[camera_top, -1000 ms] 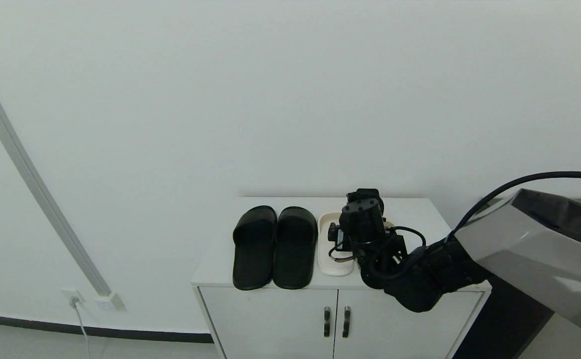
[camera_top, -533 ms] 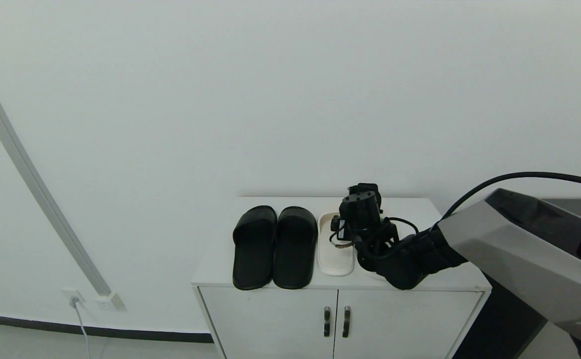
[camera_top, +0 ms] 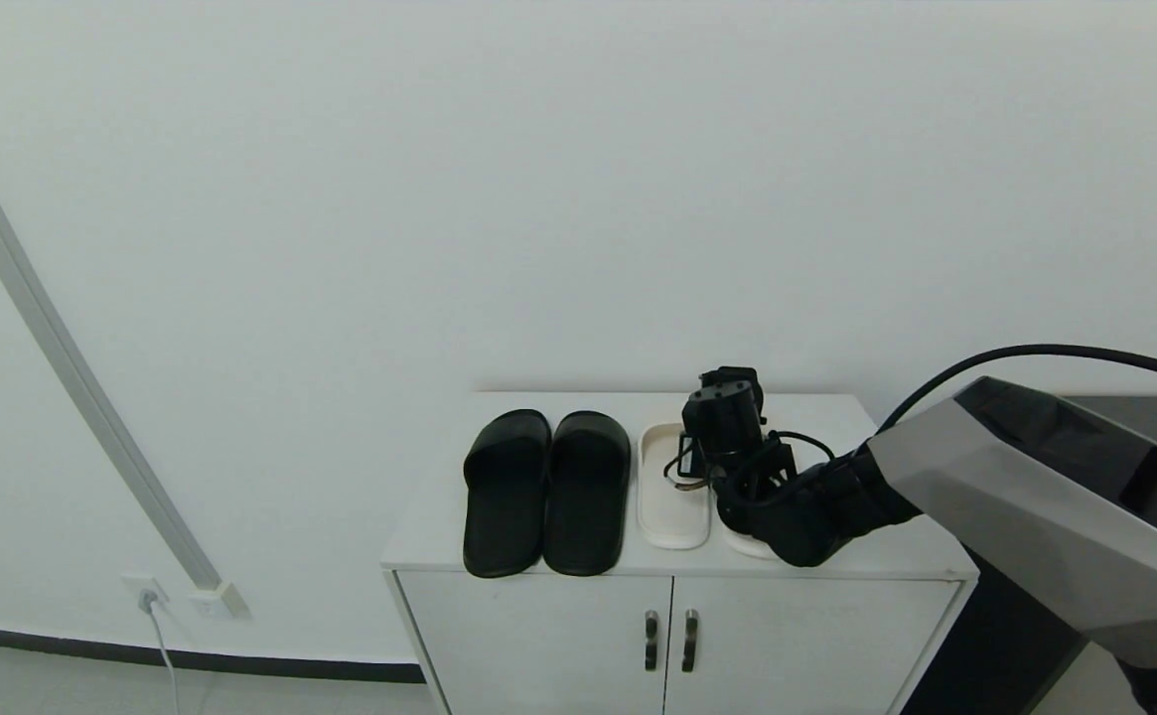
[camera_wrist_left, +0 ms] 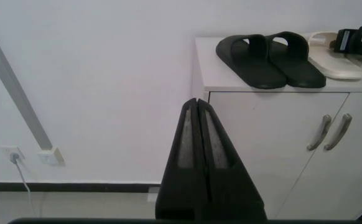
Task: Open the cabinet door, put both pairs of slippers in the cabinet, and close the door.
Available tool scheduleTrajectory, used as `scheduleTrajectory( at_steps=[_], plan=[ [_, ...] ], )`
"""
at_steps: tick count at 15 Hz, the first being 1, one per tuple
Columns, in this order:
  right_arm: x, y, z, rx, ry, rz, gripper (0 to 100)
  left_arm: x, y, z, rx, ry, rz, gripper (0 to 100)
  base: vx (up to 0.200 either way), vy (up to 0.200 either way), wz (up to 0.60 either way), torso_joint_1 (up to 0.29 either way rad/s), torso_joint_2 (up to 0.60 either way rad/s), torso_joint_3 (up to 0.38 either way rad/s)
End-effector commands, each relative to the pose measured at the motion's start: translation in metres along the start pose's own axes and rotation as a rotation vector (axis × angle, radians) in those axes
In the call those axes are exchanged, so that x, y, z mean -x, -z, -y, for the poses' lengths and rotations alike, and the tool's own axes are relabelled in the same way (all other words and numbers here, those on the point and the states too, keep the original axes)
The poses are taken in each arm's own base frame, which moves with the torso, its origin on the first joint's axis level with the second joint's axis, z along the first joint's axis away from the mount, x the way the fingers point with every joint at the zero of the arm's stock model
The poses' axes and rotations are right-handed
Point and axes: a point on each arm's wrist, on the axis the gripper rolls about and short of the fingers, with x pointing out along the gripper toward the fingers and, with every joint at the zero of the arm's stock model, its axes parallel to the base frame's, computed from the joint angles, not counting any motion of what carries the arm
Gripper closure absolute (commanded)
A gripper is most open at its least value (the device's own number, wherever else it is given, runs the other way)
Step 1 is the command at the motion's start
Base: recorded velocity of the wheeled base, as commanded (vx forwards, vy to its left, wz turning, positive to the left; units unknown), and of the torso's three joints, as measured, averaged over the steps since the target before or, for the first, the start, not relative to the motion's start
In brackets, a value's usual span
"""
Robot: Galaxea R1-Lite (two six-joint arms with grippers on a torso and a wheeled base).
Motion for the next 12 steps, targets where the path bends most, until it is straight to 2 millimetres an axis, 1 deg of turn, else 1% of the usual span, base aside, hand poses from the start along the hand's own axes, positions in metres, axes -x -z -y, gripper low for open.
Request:
scheduleTrajectory(
  at_steps=[1,5,8,10,11,12],
  plan=[
    [0.000,-0.001,0.000,-0.003,-0.001,0.004,100,0.000,0.000,0.000,0.000,-0.001,-0.001,100,0.000,0.000,0.00,0.000,0.00,0.000],
    [0.002,-0.003,0.000,-0.006,-0.001,0.009,100,0.000,0.000,0.000,0.000,-0.001,-0.001,100,0.000,0.000,0.00,0.000,0.00,0.000],
    [0.009,-0.014,0.001,-0.004,-0.008,0.023,100,0.000,0.000,0.000,0.002,0.001,-0.001,100,0.000,0.000,0.00,0.000,0.00,0.000],
    [0.019,-0.024,0.002,0.004,-0.020,0.037,100,0.000,0.000,0.000,0.002,-0.001,-0.001,100,0.000,0.000,0.00,0.000,0.00,0.000],
    [0.035,-0.035,0.005,0.007,-0.048,0.042,100,0.000,0.000,0.000,0.002,-0.001,-0.001,100,0.000,0.000,0.00,0.000,0.00,0.000],
    [0.053,-0.042,0.011,0.010,-0.092,0.030,100,0.000,0.000,0.000,0.002,-0.001,-0.001,100,0.000,0.000,0.00,0.000,0.00,0.000]
  ],
)
